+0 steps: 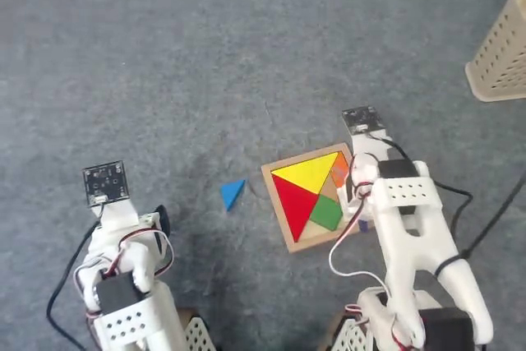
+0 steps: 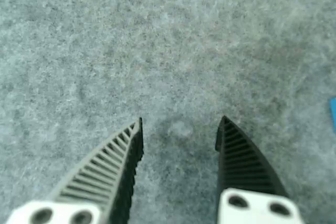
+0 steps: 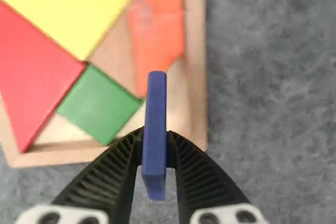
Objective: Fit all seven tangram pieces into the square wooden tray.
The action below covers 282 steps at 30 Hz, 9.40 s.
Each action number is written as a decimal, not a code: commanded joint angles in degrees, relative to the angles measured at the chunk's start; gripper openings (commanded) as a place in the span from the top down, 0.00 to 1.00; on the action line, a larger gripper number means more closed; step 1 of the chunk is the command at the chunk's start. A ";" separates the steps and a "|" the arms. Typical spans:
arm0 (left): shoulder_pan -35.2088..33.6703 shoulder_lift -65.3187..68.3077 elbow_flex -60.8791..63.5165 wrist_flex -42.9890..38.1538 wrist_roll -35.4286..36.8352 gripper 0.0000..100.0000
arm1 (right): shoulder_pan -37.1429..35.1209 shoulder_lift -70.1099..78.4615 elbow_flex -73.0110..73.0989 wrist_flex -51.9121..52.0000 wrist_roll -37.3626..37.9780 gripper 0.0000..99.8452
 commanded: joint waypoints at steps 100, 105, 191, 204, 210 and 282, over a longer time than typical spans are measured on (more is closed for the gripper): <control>-0.26 -1.14 -0.75 0.18 -0.35 0.78 | -4.18 -19.21 20.04 -28.79 5.54 0.79; -0.26 -1.14 -0.75 0.18 -0.35 0.78 | -4.53 -19.21 20.04 -28.53 5.54 0.79; -0.26 -1.14 -0.75 0.18 -0.35 0.78 | 3.03 -4.97 11.08 -17.63 4.75 0.90; -0.26 -1.14 -0.75 0.18 -0.35 0.78 | 2.51 6.55 4.92 -14.81 4.40 0.90; -0.26 -1.14 -0.75 0.18 -0.35 0.78 | -0.13 11.65 0.62 -13.23 0.62 0.90; -0.26 -1.14 -0.75 0.18 -0.35 0.78 | -7.87 11.21 0.00 -3.12 14.07 0.90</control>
